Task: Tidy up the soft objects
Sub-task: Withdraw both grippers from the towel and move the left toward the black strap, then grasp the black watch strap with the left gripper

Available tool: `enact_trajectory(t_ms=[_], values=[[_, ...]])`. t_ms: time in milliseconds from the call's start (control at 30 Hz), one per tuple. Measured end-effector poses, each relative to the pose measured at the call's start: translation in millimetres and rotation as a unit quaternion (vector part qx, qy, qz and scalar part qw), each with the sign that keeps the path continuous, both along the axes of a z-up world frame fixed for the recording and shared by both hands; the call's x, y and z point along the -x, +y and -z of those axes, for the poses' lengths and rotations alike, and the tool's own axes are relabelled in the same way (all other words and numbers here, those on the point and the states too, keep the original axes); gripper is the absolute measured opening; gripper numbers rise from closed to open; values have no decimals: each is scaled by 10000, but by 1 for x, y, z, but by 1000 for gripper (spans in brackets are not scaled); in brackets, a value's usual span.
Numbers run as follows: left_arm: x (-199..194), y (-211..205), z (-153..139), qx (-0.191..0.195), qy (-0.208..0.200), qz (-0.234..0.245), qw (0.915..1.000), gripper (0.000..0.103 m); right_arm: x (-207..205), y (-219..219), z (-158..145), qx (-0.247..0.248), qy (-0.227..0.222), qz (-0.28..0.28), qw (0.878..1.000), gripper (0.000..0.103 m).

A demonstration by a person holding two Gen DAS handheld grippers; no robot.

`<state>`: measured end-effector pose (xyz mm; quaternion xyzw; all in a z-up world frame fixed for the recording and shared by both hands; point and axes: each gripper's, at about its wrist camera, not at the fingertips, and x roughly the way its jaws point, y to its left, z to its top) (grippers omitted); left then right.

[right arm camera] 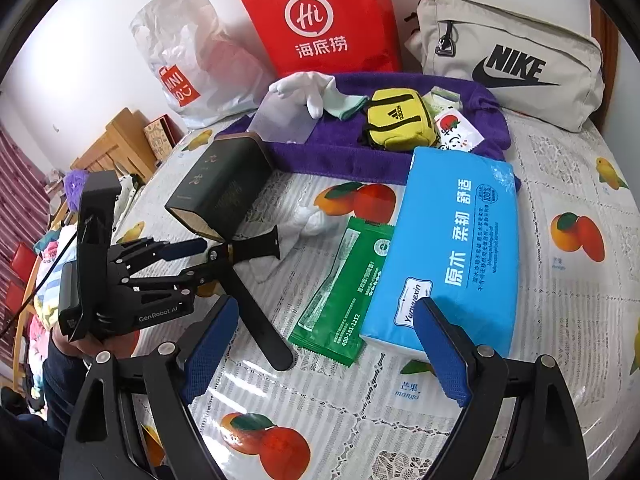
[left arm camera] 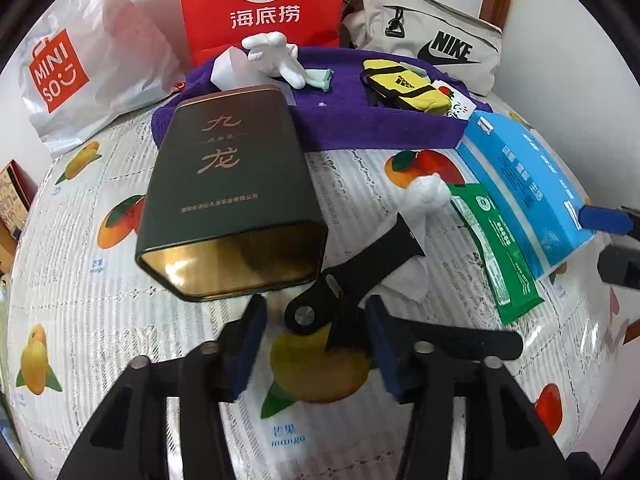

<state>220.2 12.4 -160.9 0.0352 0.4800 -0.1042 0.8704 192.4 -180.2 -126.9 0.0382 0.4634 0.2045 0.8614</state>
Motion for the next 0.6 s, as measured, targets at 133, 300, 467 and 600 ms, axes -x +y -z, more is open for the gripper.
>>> enact_trajectory(t_ms=[133, 300, 467, 600], values=[[-4, -5, 4, 40, 15, 89, 10000, 53, 1, 3, 0, 32, -7, -39, 10000, 89], [3, -17, 3, -31, 87, 317, 9995, 47, 1, 3, 0, 26, -8, -34, 10000, 89], [15, -25, 3, 64, 213, 524, 9984, 46, 4, 2, 1, 70, -45, -24, 10000, 89], [17, -28, 1, -53, 189, 501, 9986, 46, 6, -3, 0, 113, -74, 26, 9999, 89]])
